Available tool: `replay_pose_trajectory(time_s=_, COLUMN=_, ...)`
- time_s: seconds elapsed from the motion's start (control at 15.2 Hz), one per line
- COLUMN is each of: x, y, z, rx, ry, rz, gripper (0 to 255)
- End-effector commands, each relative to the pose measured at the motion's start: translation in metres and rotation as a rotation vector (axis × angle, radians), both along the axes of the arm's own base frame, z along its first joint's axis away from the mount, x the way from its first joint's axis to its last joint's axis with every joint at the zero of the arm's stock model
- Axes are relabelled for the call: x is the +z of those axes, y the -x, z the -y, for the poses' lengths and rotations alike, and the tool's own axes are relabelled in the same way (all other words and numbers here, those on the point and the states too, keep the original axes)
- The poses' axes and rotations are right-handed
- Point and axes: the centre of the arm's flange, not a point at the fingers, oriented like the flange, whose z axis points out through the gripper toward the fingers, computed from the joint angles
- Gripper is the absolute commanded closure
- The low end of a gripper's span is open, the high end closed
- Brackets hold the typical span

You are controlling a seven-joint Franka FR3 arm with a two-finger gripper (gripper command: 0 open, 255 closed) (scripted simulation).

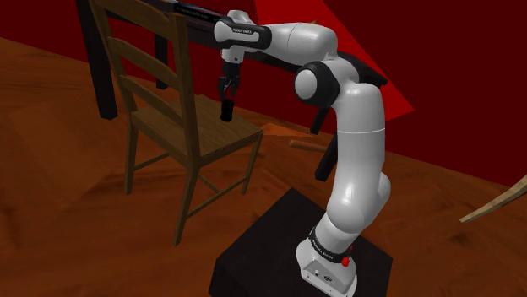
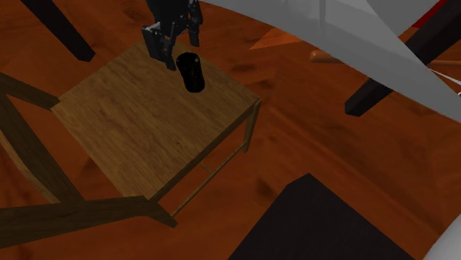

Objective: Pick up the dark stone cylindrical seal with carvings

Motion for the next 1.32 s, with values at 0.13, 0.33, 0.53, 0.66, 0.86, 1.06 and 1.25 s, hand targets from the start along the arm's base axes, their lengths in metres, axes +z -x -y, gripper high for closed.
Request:
replay_pose_trajectory(time_s=0.13, x=-0.021, y=-0.001, z=0.000, rx=0.000, ry=0.000, rz=0.000, gripper=0)
replay_pose_trajectory(time_s=0.33, x=-0.029, y=-0.001, z=0.000, rx=0.000, ry=0.000, rz=0.000, gripper=0)
replay_pose_trajectory(time_s=0.53, x=-0.030, y=-0.001, z=0.000, rx=0.000, ry=0.000, rz=0.000, gripper=255)
replay_pose_trajectory(time_s=0.66, x=-0.030, y=-0.001, z=0.000, rx=0.000, ry=0.000, rz=0.000, gripper=255)
replay_pose_trajectory(time_s=0.86, x=-0.030, y=-0.001, z=0.000, rx=0.001, ry=0.000, rz=0.000, gripper=255)
replay_pose_trajectory(time_s=1.06, x=-0.024, y=-0.001, z=0.000, rx=0.000, ry=0.000, rz=0.000, gripper=255)
replay_pose_trajectory(time_s=1.25, x=-0.008, y=-0.001, z=0.000, rx=0.000, ry=0.000, rz=0.000, gripper=255)
